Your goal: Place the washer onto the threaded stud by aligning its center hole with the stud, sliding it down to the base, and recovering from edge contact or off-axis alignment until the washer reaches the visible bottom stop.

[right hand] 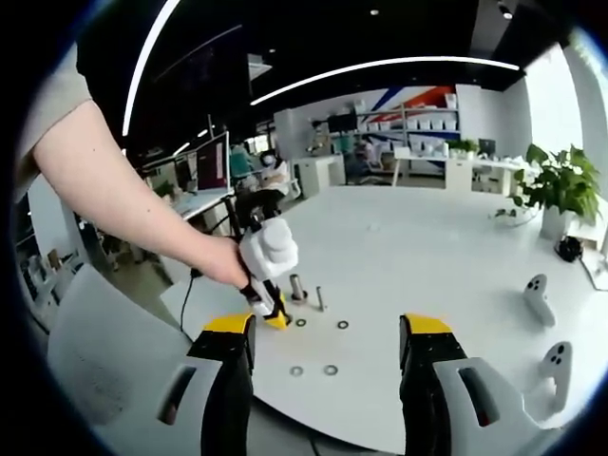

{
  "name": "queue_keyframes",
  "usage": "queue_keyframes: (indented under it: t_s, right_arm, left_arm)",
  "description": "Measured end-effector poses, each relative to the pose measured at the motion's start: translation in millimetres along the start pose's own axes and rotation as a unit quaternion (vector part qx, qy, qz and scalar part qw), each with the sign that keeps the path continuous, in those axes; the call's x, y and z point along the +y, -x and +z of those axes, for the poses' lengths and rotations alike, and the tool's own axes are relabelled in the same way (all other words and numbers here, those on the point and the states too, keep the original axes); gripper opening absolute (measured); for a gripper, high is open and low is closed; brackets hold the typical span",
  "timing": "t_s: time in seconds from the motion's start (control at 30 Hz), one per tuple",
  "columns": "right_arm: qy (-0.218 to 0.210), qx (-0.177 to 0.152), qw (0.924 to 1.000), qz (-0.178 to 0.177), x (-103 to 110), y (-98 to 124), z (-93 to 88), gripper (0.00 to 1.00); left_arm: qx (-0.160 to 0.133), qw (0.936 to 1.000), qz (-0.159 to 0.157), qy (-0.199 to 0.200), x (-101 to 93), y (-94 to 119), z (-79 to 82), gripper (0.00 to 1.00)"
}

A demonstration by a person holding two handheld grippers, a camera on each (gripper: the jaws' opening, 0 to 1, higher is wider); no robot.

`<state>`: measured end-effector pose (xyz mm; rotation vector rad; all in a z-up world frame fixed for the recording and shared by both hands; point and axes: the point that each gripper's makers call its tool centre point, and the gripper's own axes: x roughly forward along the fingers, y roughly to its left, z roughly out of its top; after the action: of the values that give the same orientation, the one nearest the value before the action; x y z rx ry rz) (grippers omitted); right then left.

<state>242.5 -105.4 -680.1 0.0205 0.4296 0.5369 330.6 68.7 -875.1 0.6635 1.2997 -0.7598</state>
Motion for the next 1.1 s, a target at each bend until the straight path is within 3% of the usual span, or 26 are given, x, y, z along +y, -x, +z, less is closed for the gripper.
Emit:
queue_keyframes:
  t_s: [0.43, 0.53, 0.67, 0.9, 1.1]
  right_arm:
    - [-0.001, 0.000, 1.0000, 0.001, 0, 0, -0.3, 0.63]
    - [-0.002, 0.000, 1.0000, 0.002, 1, 0, 0.1, 0.63]
    - [-0.002, -0.002, 1.0000, 0.005, 2, 0, 0.8, 0.63]
    - [-0.004, 0.000, 1.0000, 0.004, 1, 0, -0.1, 0.63]
    - [-0.005, -0.002, 1.0000, 0.002, 0, 0, 0.4, 0.63]
  left_arm:
    - [-0.011, 0.9998, 0.013, -0.002, 21.1, 16, -1.5, 0.19]
    - [-0.021, 0.9997, 0.014, 0.004, 20.1, 25, 4.5, 0.19]
    - [-0.026, 0.9987, 0.028, -0.034, 10.1, 42, 12.8, 0.19]
    - [-0.035, 0.9987, 0.034, -0.015, 25.6, 60, 24.4, 0.19]
    - [-0.037, 0.9989, 0.027, -0.013, 20.3, 68, 28.8, 0.19]
